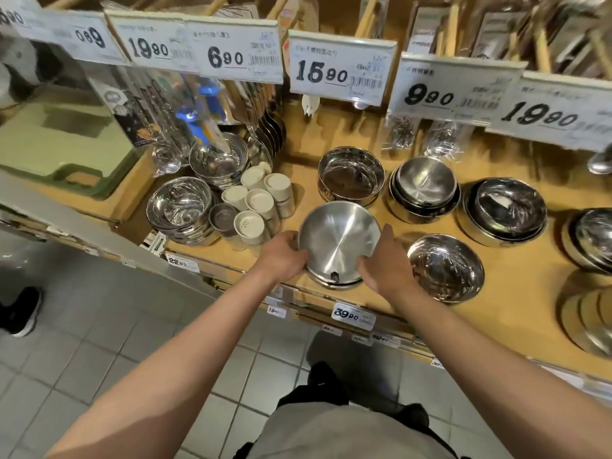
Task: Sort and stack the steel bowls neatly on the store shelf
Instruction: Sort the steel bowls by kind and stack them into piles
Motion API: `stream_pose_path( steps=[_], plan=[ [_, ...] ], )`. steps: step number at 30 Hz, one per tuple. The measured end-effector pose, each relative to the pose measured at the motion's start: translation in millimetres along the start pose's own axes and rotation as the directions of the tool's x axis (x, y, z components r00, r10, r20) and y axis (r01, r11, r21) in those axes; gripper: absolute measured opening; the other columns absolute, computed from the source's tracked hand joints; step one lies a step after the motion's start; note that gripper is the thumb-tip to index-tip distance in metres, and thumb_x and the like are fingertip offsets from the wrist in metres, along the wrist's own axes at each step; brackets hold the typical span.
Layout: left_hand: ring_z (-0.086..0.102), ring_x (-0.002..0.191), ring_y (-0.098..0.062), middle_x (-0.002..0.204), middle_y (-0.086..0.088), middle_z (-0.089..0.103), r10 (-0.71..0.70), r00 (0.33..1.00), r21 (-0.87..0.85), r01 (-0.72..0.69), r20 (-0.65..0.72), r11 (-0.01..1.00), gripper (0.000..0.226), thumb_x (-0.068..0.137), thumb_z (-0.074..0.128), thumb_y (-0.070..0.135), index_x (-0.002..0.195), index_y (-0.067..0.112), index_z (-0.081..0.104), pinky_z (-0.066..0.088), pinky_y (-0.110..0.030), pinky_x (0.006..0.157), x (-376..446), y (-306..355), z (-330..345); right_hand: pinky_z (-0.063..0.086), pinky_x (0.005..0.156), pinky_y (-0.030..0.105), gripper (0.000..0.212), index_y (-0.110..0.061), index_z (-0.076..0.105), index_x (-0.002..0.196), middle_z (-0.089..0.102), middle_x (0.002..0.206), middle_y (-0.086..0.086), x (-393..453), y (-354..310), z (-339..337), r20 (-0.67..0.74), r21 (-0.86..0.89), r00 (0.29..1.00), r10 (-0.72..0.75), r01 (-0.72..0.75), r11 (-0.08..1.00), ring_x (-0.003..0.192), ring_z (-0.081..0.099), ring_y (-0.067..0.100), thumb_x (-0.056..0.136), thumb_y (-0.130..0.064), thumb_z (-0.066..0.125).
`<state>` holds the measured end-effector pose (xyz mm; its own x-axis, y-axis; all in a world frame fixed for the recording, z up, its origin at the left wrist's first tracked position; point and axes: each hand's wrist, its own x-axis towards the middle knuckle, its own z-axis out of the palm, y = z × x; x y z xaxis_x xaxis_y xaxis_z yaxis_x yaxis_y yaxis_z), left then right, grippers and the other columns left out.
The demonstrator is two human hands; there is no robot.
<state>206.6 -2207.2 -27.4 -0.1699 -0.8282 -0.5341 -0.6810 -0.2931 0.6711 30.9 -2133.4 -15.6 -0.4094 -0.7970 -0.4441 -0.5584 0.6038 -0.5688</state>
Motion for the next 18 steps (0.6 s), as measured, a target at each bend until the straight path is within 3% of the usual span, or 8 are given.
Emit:
stream_pose_path(
  steps=[5,7,10,12,14,16,18],
  plan=[
    [0.077,0.086,-0.031,0.100,-0.014,0.075,-0.067,0.997,-0.055,0.068,0.033,0.996,0.048,0.088,0.066,0.013,0.134,0.008,0.054,0.064,-0.045,0.080,0.4,2.9,-0.4,0.041,0.081,0.032,0.062,-0.004,0.033,0.149,0.053,0.138,0.021,-2.7,-1.7,0.9,-0.036,-0.069,0.999,0.000,-0.002,0.998,0.123,0.054,0.036,0.093,-0.007,0.060],
    [0.076,0.089,-0.031,0.107,-0.015,0.073,-0.038,0.999,-0.019,0.038,0.000,0.999,0.047,0.089,0.064,0.014,0.134,0.005,0.055,0.064,-0.043,0.081,3.6,5.8,-1.6,0.041,0.081,0.032,0.059,-0.004,0.037,0.147,0.053,0.137,0.021,-4.1,-2.0,0.3,-0.047,-0.106,0.999,-0.009,0.004,0.994,0.123,0.054,0.037,0.092,-0.006,0.059],
    [0.070,0.107,-0.035,0.124,-0.015,0.069,0.057,0.998,0.094,-0.054,-0.037,0.994,0.046,0.094,0.060,0.021,0.139,0.010,0.056,0.059,-0.042,0.091,9.2,10.5,-4.5,0.038,0.079,0.032,0.058,-0.005,0.037,0.147,0.053,0.136,0.021,-5.0,-4.0,-0.4,-0.061,-0.150,0.998,-0.016,0.007,0.989,0.123,0.054,0.037,0.093,-0.007,0.058],
    [0.072,0.097,-0.031,0.117,-0.012,0.071,0.089,0.995,0.124,-0.084,-0.036,0.989,0.041,0.096,0.061,0.020,0.136,0.010,0.059,0.061,-0.032,0.077,11.1,11.3,-5.9,0.037,0.077,0.032,0.055,-0.002,0.037,0.146,0.055,0.135,0.022,-4.7,-5.4,-1.4,-0.063,-0.181,0.998,-0.020,0.008,0.984,0.122,0.055,0.037,0.095,-0.008,0.058],
    [0.073,0.070,-0.023,0.093,-0.006,0.068,0.077,0.997,0.089,-0.075,-0.016,0.993,0.037,0.096,0.063,0.014,0.132,0.006,0.061,0.061,-0.028,0.055,10.6,12.0,-7.7,0.038,0.076,0.032,0.052,0.002,0.039,0.144,0.058,0.132,0.023,-4.3,-6.5,-2.9,-0.065,-0.196,0.998,-0.025,0.012,0.981,0.121,0.056,0.038,0.096,-0.008,0.057],
    [0.073,0.063,-0.024,0.082,-0.003,0.065,0.075,0.997,0.095,-0.073,-0.014,0.993,0.035,0.094,0.065,0.010,0.128,0.003,0.063,0.064,-0.036,0.057,9.8,13.1,-9.8,0.039,0.076,0.032,0.049,0.003,0.043,0.140,0.061,0.129,0.023,-4.7,-6.3,-4.0,-0.065,-0.187,0.997,-0.035,0.022,0.982,0.119,0.058,0.039,0.095,-0.008,0.057],
    [0.076,0.069,-0.032,0.085,-0.010,0.070,0.092,0.996,0.111,-0.090,-0.013,0.990,0.034,0.093,0.065,0.009,0.126,0.001,0.064,0.065,-0.045,0.066,9.0,14.7,-11.2,0.040,0.076,0.033,0.045,0.005,0.048,0.134,0.062,0.125,0.023,-5.9,-4.9,-4.2,-0.057,-0.179,0.997,-0.047,0.036,0.983,0.116,0.058,0.040,0.094,-0.014,0.059]
  ],
)
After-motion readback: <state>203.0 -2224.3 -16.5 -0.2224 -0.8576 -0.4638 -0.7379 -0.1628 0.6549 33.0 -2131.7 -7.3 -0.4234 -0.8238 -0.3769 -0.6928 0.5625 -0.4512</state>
